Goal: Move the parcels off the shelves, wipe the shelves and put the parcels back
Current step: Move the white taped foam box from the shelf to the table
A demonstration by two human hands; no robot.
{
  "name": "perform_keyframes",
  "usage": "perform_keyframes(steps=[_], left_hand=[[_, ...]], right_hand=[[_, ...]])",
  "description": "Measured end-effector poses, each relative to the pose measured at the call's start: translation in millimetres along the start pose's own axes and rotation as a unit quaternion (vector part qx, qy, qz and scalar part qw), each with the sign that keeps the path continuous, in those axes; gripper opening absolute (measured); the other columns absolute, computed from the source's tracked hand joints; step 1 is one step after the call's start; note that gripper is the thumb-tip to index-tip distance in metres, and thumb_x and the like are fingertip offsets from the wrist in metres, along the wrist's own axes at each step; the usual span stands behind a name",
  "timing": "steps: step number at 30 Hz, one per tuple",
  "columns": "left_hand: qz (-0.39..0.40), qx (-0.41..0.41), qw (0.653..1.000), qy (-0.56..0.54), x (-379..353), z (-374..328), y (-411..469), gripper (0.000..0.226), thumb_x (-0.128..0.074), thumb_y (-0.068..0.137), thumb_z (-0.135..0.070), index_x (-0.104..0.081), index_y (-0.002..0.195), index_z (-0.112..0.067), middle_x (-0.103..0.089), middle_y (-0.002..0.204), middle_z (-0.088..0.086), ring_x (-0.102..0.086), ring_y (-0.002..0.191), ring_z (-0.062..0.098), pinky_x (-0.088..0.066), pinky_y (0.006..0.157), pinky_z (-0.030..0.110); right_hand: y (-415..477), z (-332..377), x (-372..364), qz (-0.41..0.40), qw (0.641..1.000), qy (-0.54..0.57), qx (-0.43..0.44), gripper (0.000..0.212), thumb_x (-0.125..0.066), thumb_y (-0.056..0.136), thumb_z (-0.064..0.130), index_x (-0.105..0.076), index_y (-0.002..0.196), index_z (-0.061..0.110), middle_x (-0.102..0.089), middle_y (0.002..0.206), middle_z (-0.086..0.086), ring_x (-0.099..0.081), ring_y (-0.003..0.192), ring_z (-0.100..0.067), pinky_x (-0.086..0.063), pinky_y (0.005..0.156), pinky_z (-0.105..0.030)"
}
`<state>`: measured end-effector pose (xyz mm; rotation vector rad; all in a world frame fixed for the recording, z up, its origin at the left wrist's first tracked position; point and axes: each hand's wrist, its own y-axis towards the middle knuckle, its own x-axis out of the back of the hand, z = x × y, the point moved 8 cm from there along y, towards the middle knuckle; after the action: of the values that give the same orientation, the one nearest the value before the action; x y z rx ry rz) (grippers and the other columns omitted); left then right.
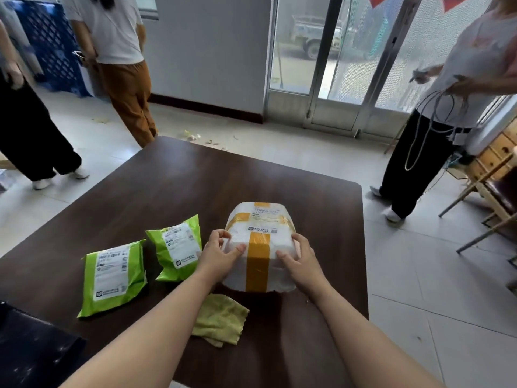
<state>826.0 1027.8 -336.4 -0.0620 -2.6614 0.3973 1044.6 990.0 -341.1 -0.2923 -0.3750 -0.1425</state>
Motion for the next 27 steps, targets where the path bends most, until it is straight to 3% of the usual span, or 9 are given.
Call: perform_keyframes(steps=[3,5,8,11,17,23,25,27], left_hand=[[0.004,0.008,1.000,0.011,-4,13,20,0.041,-0.069,0.083,-0.041,-0.044,0.113,-0.027,-0.050,0.129,0.007,-0.053,0.111,0.025,-0.051,0.079,0.035],[0.004,0.009,1.000,0.024,-5,19,32,0.042,-0.069,0.083,-0.039,-0.044,0.114,-0.027,-0.049,0.130,0.007,-0.052,0.110,0.025,-0.049,0.074,0.031],[0.011,0.007,0.999,0.044,-7,27,44,0.041,-0.070,0.083,-0.036,-0.043,0.114,-0.027,-0.047,0.131,0.006,-0.051,0.110,0.023,-0.045,0.074,0.029],[0.020,0.013,0.998,0.064,-10,37,52,0.041,-0.071,0.083,-0.034,-0.043,0.112,-0.028,-0.046,0.131,0.004,-0.049,0.107,0.020,-0.043,0.070,0.025],[0.009,0.026,0.994,0.106,-13,52,56,0.043,-0.072,0.082,-0.030,-0.042,0.112,-0.023,-0.048,0.127,0.003,-0.045,0.103,0.014,-0.039,0.078,0.025],[0.014,0.033,0.991,0.132,-13,52,54,0.050,-0.068,0.086,-0.028,-0.043,0.127,-0.014,-0.048,0.131,0.007,-0.047,0.110,0.018,-0.038,0.086,0.027],[0.022,0.037,0.992,0.122,-11,51,50,0.054,-0.065,0.088,-0.028,-0.041,0.134,-0.012,-0.049,0.132,0.007,-0.050,0.114,0.020,-0.040,0.088,0.028],[0.020,0.039,0.994,0.101,-4,47,43,0.054,-0.063,0.089,-0.027,-0.041,0.136,-0.012,-0.051,0.132,0.007,-0.051,0.112,0.019,-0.042,0.086,0.028]], right_hand=[[20,-10,-11,0.011,1.000,-0.006,-0.017,0.062,-0.063,0.088,0.037,-0.030,0.140,0.034,-0.032,0.142,-0.002,-0.042,0.112,-0.016,-0.046,0.062,-0.014],[31,-16,-18,0.018,1.000,-0.007,-0.022,0.062,-0.065,0.087,0.034,-0.029,0.138,0.033,-0.031,0.141,-0.002,-0.041,0.111,-0.016,-0.045,0.062,-0.013],[41,-22,-26,0.032,0.999,-0.011,-0.032,0.064,-0.067,0.084,0.029,-0.029,0.135,0.034,-0.029,0.140,-0.001,-0.040,0.112,-0.017,-0.046,0.069,-0.016],[48,-29,-34,0.047,0.998,-0.020,-0.042,0.066,-0.068,0.081,0.025,-0.029,0.133,0.035,-0.026,0.138,0.001,-0.039,0.112,-0.017,-0.042,0.055,-0.010],[55,-39,-44,0.048,0.997,-0.043,-0.052,0.066,-0.070,0.078,0.020,-0.030,0.128,0.033,-0.028,0.133,0.001,-0.039,0.116,-0.020,-0.042,0.047,-0.010],[53,-38,-48,0.033,0.992,-0.106,-0.056,0.065,-0.065,0.083,0.017,-0.032,0.139,0.023,-0.036,0.134,-0.001,-0.043,0.103,-0.012,-0.039,0.051,-0.011],[50,-30,-46,0.028,0.989,-0.136,-0.046,0.061,-0.062,0.086,0.016,-0.035,0.140,0.019,-0.040,0.134,-0.004,-0.046,0.104,-0.013,-0.044,0.064,-0.012],[44,-19,-45,0.026,0.987,-0.158,-0.029,0.056,-0.060,0.088,0.017,-0.039,0.140,0.017,-0.044,0.136,-0.006,-0.049,0.115,-0.018,-0.045,0.087,-0.022]])
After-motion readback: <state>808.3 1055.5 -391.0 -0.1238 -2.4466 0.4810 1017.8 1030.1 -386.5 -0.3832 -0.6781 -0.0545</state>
